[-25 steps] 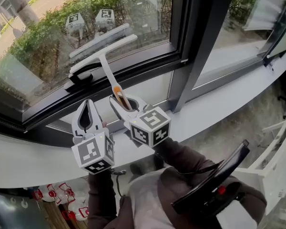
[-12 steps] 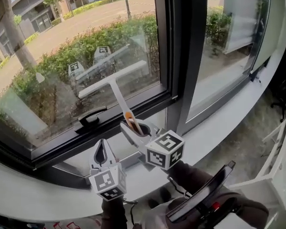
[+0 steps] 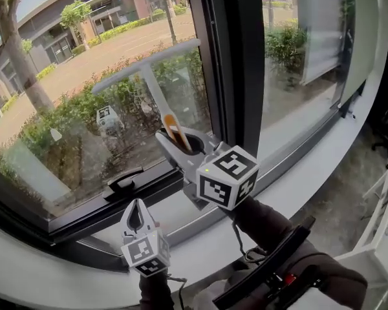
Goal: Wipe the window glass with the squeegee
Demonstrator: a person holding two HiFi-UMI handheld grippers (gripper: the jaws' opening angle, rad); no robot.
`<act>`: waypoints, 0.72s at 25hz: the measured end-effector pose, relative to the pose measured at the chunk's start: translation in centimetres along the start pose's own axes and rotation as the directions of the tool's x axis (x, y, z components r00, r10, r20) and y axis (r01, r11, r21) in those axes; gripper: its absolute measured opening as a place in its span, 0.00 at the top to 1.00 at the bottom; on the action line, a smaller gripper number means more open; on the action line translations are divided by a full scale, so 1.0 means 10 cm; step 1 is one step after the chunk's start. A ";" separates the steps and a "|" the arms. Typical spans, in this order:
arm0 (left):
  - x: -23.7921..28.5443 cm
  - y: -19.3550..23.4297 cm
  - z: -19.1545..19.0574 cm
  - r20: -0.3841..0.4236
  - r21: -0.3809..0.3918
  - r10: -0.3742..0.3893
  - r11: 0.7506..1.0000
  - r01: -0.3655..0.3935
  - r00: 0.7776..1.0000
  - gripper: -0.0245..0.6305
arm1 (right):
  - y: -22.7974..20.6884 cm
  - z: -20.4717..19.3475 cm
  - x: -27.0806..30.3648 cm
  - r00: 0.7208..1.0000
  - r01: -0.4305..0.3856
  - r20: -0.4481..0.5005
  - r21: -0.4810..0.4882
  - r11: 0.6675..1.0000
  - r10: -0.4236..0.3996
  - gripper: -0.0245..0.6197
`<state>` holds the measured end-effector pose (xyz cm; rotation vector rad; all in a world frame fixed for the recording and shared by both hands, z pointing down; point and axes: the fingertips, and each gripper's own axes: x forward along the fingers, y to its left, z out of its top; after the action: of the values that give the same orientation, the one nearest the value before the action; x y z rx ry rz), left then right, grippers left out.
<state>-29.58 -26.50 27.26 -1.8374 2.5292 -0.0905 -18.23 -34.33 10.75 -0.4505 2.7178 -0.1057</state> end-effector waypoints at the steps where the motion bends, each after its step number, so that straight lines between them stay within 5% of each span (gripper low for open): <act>1: 0.03 -0.02 0.06 0.008 0.005 0.009 1.000 -0.009 1.000 0.96 | -0.05 0.08 0.02 1.000 -0.006 0.008 -0.008 1.000 0.006 0.90; 18: 0.22 -0.06 0.26 0.041 0.041 0.092 0.995 -0.093 0.995 0.96 | -0.39 0.32 0.29 0.994 -0.096 0.061 0.044 0.994 0.093 0.90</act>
<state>-29.52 -28.88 24.72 -1.6875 2.5602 -0.1050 -18.45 -38.98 7.29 -0.3058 2.6674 -0.1283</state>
